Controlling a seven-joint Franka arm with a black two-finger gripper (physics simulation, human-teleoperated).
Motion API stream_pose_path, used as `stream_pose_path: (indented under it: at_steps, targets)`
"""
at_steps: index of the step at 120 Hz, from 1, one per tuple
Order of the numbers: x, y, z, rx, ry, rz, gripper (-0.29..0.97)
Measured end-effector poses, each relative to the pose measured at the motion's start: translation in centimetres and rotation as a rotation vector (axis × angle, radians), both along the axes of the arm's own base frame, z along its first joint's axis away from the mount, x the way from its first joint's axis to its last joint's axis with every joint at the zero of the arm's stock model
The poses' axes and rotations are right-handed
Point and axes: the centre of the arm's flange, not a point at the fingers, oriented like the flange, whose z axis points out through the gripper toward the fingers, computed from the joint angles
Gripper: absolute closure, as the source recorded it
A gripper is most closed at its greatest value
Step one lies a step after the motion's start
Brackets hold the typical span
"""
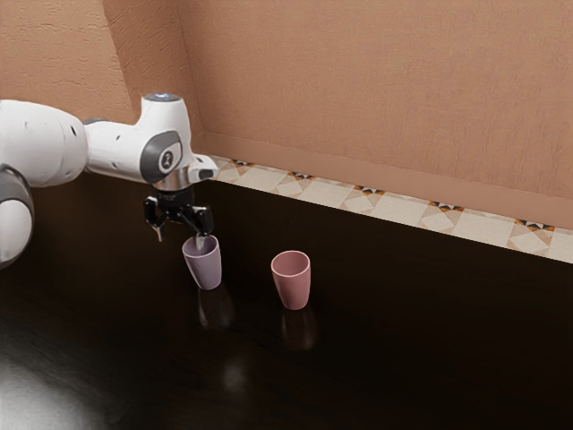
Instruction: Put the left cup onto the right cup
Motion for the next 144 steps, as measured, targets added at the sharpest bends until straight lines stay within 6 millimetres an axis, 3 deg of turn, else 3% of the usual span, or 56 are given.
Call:
stream_pose_path:
  at_steps: [60, 122, 144]
  targets:
    - [0.0, -0.2, -2.1, -0.007, 0.026, 0.007, 0.02]
    - [0.3, -0.8, -2.5, -0.006, 0.029, -0.001, 0.61]
    - [0.3, -0.9, -2.6, -0.006, 0.028, 0.001, 0.72]
